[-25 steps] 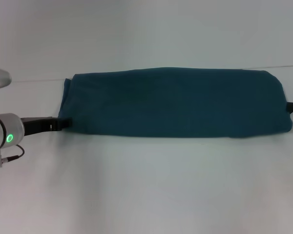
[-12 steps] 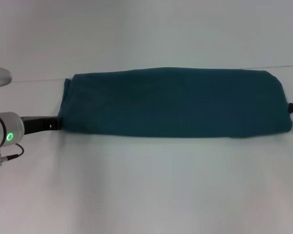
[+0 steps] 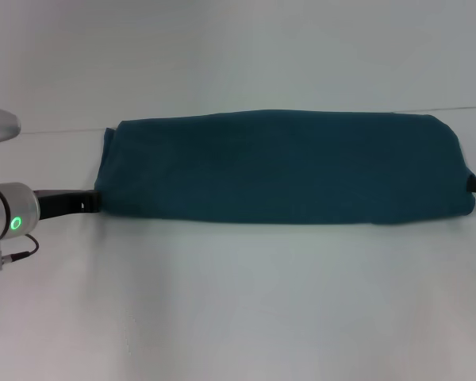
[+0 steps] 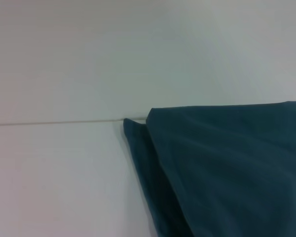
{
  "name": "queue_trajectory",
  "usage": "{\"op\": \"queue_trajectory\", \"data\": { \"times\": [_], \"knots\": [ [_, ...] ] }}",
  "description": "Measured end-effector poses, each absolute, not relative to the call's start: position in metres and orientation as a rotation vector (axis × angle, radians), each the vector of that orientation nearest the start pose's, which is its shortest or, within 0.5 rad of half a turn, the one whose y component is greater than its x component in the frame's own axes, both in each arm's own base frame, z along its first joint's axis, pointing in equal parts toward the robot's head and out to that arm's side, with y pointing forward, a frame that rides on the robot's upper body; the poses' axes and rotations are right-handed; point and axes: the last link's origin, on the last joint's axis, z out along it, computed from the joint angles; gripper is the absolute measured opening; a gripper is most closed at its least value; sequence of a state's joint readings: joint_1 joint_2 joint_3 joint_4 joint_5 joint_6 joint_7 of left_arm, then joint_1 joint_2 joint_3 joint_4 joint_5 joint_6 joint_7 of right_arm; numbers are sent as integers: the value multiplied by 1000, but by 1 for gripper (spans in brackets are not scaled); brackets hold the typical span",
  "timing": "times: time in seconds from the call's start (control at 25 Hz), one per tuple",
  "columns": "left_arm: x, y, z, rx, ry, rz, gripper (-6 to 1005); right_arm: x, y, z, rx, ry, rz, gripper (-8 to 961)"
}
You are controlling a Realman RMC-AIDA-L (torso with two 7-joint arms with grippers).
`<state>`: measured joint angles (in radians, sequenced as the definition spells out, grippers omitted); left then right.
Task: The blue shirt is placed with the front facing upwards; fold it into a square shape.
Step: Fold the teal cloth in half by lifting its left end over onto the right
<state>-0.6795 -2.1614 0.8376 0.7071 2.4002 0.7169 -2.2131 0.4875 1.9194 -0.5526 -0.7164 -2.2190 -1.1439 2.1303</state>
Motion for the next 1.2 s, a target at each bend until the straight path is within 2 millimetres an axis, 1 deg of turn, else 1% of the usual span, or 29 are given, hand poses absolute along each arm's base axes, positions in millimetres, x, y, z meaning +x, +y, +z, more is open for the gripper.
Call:
{"op": "queue_trajectory", "data": {
  "times": [0.12,0.52,0.68,0.96,1.2],
  "knots": [
    [-276,426,-15,-2031,-1190,-212,26,369,367,106,-1875,1451,419,686],
    [-273,427,-15,-2045,-1182,-212,27,364,382,81,-1872,1426,334,687],
    [-272,427,-15,-2048,-1180,-209,26,363,385,80,-1868,1415,325,687],
    [-272,427,-15,-2046,-1180,-210,26,366,385,83,-1852,1414,319,687],
    [-272,428,-15,-2044,-1180,-211,27,367,386,75,-1852,1418,308,683]
  ]
}}
